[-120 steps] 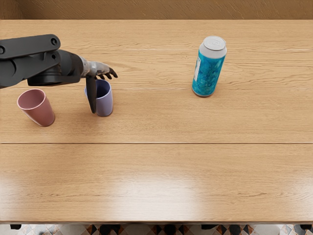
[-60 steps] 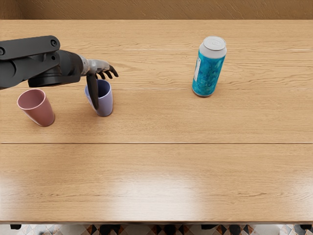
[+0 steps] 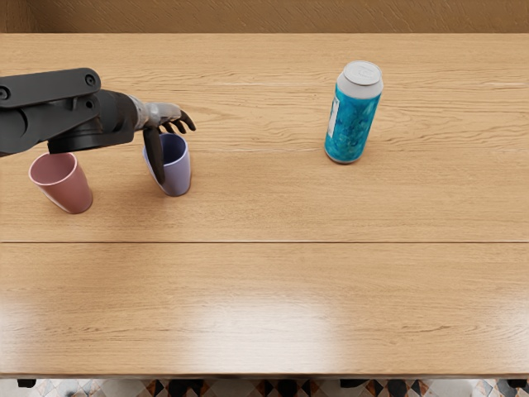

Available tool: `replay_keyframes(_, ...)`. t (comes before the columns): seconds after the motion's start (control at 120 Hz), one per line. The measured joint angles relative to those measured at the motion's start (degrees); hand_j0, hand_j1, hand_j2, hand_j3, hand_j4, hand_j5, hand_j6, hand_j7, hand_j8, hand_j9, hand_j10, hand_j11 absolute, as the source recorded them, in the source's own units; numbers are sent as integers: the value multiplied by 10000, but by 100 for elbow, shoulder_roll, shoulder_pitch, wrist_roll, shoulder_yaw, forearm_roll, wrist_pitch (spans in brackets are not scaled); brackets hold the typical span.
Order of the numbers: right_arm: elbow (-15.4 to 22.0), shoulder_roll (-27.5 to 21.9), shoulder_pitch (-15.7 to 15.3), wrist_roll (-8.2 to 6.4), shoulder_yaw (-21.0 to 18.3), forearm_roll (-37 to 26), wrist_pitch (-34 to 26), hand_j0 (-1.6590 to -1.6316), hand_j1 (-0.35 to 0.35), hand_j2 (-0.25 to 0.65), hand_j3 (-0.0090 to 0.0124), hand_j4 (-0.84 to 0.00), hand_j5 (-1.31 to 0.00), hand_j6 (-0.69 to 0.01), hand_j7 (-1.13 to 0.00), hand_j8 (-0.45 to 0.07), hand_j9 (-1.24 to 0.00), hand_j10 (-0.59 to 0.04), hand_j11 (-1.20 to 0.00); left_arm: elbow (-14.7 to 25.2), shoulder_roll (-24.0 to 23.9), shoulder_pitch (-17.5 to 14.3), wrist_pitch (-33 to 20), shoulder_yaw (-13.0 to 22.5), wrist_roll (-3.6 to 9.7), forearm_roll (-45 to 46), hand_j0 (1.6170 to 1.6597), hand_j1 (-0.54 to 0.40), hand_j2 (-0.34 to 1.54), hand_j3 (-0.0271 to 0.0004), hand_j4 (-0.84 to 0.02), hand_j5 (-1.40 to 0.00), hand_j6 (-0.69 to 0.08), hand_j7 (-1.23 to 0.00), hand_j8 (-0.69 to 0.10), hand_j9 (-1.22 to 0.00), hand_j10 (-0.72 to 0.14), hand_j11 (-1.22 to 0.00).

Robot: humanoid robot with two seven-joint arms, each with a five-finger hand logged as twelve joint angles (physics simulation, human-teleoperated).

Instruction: Pick up cup and place in cup with left hand

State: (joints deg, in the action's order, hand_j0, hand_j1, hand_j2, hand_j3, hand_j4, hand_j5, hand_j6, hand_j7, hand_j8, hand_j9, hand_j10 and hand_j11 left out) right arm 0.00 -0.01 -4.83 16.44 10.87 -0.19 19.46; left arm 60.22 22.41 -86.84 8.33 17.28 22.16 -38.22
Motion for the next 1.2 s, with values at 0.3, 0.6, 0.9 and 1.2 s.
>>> replay_keyframes(0.3,0,0,0,0,0,0,1,-16581,-3479,-12,0,2,8,68,0,52,5,37,4,-1,-9,16,-21,55,5,11,16580,-419,1123,0,-2596,-3408,-2606,-3404,-2607,-3401,-2600,-3399)
replay_keyframes(0.6,0,0,0,0,0,0,0,-16581,-3479,-12,0,2,8,67,0,52,5,36,4,-4,-11,52,-16,102,19,-4,16564,-699,887,0,-3532,-4707,-3366,-4717,-3218,-4726,-3479,-4719)
replay_keyframes(0.9,0,0,0,0,0,0,0,-16581,-3479,-12,0,2,8,68,0,53,6,37,4,40,87,-94,34,112,27,91,16541,-702,402,0,-4385,-6231,-3129,-6184,-2890,-6142,-4412,-6140)
replay_keyframes(1.2,0,0,0,0,0,0,-2,-16580,-3479,-13,0,2,8,68,0,53,6,37,4,798,947,-856,53,348,33,435,16534,-922,440,0,-4592,-6779,-2825,-6563,-2610,-6537,-4181,-6625)
